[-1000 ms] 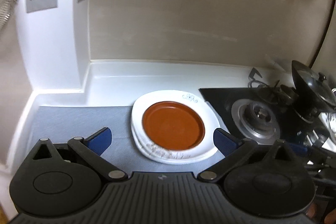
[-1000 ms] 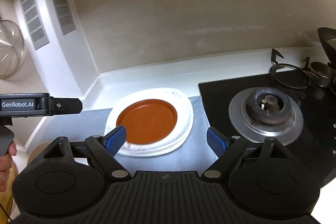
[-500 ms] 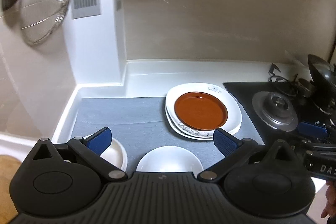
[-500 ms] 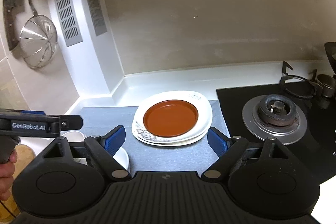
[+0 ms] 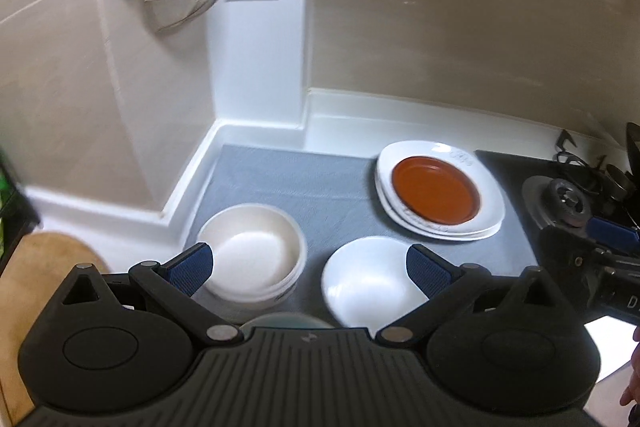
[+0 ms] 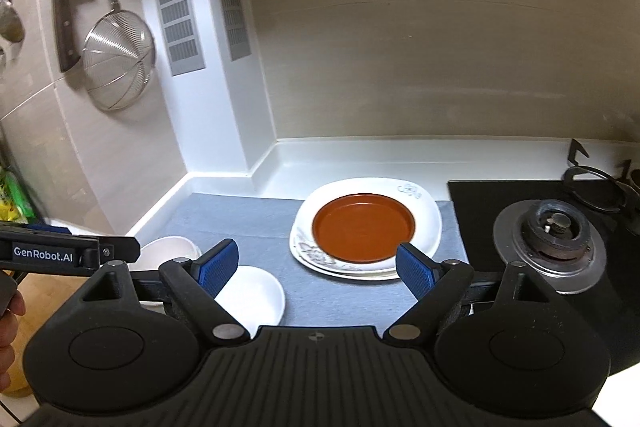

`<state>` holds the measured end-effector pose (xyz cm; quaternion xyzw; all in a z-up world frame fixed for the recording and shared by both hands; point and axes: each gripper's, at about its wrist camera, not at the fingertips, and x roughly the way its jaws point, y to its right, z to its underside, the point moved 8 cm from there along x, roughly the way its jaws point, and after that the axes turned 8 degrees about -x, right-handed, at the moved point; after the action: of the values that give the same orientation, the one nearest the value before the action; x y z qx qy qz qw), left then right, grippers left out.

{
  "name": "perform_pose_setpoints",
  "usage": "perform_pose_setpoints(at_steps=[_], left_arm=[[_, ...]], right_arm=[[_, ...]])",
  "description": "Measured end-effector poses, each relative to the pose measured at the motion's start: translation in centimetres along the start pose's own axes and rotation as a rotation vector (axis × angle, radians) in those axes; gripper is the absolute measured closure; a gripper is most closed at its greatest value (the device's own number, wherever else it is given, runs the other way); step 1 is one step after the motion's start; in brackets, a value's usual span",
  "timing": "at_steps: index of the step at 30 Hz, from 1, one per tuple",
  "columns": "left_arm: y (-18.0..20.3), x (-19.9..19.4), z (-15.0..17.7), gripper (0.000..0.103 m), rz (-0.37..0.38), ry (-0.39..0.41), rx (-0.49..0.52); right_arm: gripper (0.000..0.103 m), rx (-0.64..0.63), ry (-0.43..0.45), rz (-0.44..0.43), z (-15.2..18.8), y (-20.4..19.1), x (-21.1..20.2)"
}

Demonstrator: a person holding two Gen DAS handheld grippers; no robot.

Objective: Organize plates and bowls
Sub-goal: 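Move the left gripper toward the stack of cream bowls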

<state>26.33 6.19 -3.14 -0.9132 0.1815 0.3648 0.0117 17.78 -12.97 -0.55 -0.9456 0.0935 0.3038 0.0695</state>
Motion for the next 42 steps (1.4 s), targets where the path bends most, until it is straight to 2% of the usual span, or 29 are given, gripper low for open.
perform_pose_setpoints(at_steps=[14, 22, 34, 42], left_arm=[[-6.2, 1.2, 2.5, 0.000, -0.125, -0.102, -0.111], [-8.3, 2.6, 2.4, 0.000, -0.129, -0.146, -0.167], [-12.2, 5.1, 1.1, 0.000, -0.178, -0.148, -0.277], [-13.0, 9.5, 0.5, 0.000, -0.196, -0.236, -0.350]], right_arm=[[0.014, -0.091, -0.056, -0.112, 0.1, -4.9, 2.2], [0.014, -0.116, -0.087, -0.123, 0.0, -6.2, 3.5], [0.014, -0.138, -0.152, -0.149, -0.2, -6.9, 6.8], [0.014, -0.197, -0.190, -0.197, -1.7, -9.2, 11.9]])
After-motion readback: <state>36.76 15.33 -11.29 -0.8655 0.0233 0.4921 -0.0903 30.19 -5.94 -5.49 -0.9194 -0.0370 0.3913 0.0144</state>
